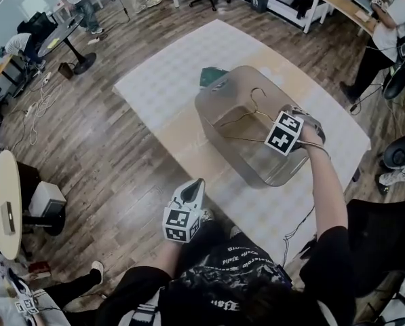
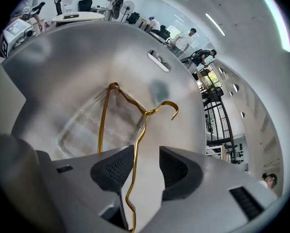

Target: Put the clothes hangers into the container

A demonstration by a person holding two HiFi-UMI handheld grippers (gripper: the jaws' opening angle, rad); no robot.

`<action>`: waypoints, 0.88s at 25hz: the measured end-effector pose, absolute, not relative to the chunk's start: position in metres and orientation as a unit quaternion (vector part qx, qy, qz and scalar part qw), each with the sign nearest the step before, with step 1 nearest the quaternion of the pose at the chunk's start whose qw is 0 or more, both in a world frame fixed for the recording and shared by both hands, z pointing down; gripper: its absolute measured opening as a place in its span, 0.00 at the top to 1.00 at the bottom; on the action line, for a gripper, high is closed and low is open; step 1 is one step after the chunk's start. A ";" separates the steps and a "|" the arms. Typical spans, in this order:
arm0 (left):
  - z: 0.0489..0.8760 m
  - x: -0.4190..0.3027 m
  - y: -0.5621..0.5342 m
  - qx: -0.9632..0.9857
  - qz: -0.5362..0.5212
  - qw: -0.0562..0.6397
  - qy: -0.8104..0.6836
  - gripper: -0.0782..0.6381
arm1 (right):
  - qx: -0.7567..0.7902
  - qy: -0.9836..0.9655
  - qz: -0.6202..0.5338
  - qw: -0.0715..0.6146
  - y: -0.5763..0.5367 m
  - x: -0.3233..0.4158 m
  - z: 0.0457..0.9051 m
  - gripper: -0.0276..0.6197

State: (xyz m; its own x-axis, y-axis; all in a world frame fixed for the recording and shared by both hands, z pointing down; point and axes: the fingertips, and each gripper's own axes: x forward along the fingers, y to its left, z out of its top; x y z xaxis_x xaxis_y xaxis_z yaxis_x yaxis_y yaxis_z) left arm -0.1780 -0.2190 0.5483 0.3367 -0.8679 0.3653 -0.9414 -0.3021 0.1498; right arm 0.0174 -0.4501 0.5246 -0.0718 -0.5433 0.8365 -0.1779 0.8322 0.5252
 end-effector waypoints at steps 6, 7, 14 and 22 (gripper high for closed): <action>0.545 -0.165 -0.211 0.805 0.102 0.171 -0.559 0.86 | 0.285 -0.755 -0.132 0.575 -0.438 0.031 0.485 0.67; 0.544 -0.161 -0.211 0.807 0.101 0.169 -0.557 0.86 | 0.290 -0.761 -0.129 0.566 -0.435 0.035 0.479 0.67; 0.530 -0.133 -0.207 0.819 0.083 0.166 -0.542 0.86 | 0.329 -0.812 -0.108 0.470 -0.405 0.056 0.440 0.67; 0.522 -0.102 -0.207 0.837 0.074 0.161 -0.518 0.86 | 0.394 -0.852 -0.078 0.337 -0.364 0.090 0.404 0.68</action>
